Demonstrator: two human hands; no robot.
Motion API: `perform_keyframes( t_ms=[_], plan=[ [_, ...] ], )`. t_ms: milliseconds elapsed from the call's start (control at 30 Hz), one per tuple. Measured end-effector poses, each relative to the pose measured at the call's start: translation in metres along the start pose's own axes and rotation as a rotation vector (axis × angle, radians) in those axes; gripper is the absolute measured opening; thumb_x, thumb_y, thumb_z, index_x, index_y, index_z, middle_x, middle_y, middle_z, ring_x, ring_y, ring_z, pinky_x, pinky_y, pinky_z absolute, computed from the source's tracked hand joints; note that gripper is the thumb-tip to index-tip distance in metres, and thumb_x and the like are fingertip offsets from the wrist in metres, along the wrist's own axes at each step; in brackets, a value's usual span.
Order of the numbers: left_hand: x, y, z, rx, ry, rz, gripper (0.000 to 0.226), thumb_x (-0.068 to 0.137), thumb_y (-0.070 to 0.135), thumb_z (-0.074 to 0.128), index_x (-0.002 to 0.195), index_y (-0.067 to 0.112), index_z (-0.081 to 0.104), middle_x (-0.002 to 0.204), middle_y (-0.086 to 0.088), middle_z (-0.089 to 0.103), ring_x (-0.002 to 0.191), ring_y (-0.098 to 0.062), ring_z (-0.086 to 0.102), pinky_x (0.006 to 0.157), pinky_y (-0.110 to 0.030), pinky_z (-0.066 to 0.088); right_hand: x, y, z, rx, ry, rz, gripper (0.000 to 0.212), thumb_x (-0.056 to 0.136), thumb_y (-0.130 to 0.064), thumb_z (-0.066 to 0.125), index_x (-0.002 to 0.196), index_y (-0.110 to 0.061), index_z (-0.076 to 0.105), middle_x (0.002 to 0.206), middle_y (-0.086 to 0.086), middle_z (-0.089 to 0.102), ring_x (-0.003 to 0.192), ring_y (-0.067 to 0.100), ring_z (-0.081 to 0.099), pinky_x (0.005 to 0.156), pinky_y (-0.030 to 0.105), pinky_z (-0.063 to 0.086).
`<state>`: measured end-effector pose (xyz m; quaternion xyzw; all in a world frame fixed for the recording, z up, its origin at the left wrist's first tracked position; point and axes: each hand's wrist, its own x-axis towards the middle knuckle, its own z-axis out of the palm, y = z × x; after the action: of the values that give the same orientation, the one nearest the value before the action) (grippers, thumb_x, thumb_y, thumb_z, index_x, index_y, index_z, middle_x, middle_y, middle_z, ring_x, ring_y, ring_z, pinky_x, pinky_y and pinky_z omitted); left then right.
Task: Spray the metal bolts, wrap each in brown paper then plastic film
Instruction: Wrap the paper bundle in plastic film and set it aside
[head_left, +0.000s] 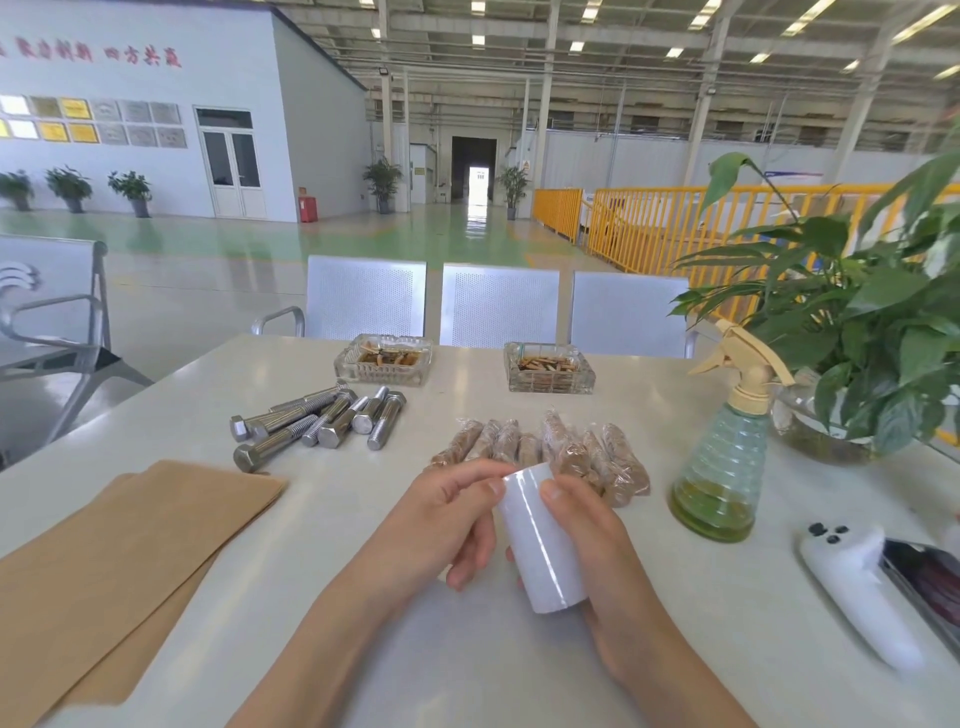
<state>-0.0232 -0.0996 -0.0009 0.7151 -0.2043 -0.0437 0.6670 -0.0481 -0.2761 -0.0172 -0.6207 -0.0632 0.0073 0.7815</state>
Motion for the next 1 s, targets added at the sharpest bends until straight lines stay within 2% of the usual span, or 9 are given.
perform_keyframes(
  t_ms=[167,267,400,500,567,633,767,900,1000],
  plan=[
    [-0.0004,0.0015,0.0035,-0.055,-0.077,-0.029,0.032,0.102,0.02,0.04,0.112,0.025,0.07,0.059,-0.014,0.062,0.036,-0.023,0.046,0.044,-0.024,0.04,0.0011,0.0006,-0.0008,-0.027,0.014,-0.013,0.039,0.082,-0.055,0.069,0.105,-0.024,0.072,0.095,0.007,0.074,0.083,0.017,0.07,0.062,0.024,0.054],
    [-0.0008,0.0008,0.0034,-0.065,-0.094,-0.041,0.031,0.102,0.022,0.041,0.114,0.025,0.07,0.063,-0.015,0.064,0.042,-0.024,0.053,0.049,-0.026,0.046,0.0016,0.0016,-0.0019,-0.038,0.014,-0.016,0.038,0.084,-0.055,0.067,0.106,-0.024,0.072,0.099,0.008,0.073,0.088,0.018,0.069,0.067,0.027,0.055],
    [-0.0016,-0.0013,0.0011,-0.089,-0.108,-0.046,0.034,0.106,0.015,0.039,0.118,0.024,0.069,0.066,-0.016,0.064,0.052,-0.026,0.056,0.056,-0.029,0.05,0.0017,0.0018,-0.0025,-0.038,0.018,-0.013,0.039,0.086,-0.056,0.066,0.106,-0.024,0.072,0.098,0.008,0.072,0.089,0.017,0.068,0.069,0.03,0.054],
    [0.0012,-0.0017,0.0018,-0.121,-0.084,-0.045,0.031,0.103,0.028,0.045,0.122,0.026,0.07,0.066,-0.014,0.064,0.057,-0.027,0.056,0.059,-0.031,0.051,0.002,0.0021,-0.002,-0.045,0.033,-0.034,0.038,0.085,-0.057,0.066,0.107,-0.026,0.071,0.098,0.003,0.073,0.089,0.015,0.068,0.072,0.03,0.052],
    [0.0024,-0.0023,0.0032,-0.119,-0.047,-0.034,0.034,0.099,0.045,0.052,0.123,0.03,0.07,0.065,-0.011,0.063,0.056,-0.024,0.057,0.057,-0.031,0.051,0.0019,0.0023,-0.0012,-0.066,0.044,-0.073,0.038,0.084,-0.055,0.066,0.112,-0.03,0.071,0.103,-0.003,0.075,0.091,0.011,0.07,0.069,0.023,0.054],
    [0.0021,-0.0044,0.0031,-0.094,-0.02,-0.017,0.038,0.094,0.054,0.059,0.123,0.033,0.07,0.064,-0.008,0.062,0.055,-0.02,0.057,0.057,-0.028,0.051,0.0019,0.0028,-0.0003,-0.088,0.049,-0.112,0.037,0.085,-0.052,0.067,0.116,-0.032,0.069,0.106,-0.006,0.075,0.093,0.009,0.072,0.069,0.018,0.054],
    [0.0014,-0.0043,-0.0008,-0.155,-0.072,-0.026,0.037,0.097,0.047,0.06,0.129,0.032,0.068,0.067,-0.007,0.06,0.059,-0.02,0.056,0.062,-0.028,0.051,0.0027,0.0026,-0.0007,-0.095,0.048,-0.125,0.039,0.085,-0.052,0.068,0.119,-0.033,0.068,0.108,-0.006,0.075,0.096,0.009,0.072,0.069,0.018,0.055],
    [0.0009,-0.0022,-0.0012,-0.243,-0.137,-0.021,0.036,0.1,0.038,0.058,0.135,0.03,0.065,0.069,-0.007,0.058,0.062,-0.02,0.055,0.063,-0.028,0.051,0.004,0.0022,-0.0026,-0.078,0.049,-0.113,0.041,0.087,-0.053,0.066,0.122,-0.032,0.068,0.111,-0.001,0.075,0.098,0.013,0.072,0.075,0.027,0.055],
    [0.0003,-0.0029,-0.0026,-0.239,-0.144,-0.014,0.034,0.103,0.033,0.055,0.136,0.03,0.064,0.071,-0.007,0.058,0.063,-0.019,0.055,0.064,-0.028,0.05,0.0034,0.0025,-0.0029,-0.074,0.05,-0.111,0.041,0.086,-0.052,0.067,0.122,-0.032,0.068,0.112,-0.002,0.075,0.1,0.014,0.072,0.076,0.027,0.055]
  ],
)
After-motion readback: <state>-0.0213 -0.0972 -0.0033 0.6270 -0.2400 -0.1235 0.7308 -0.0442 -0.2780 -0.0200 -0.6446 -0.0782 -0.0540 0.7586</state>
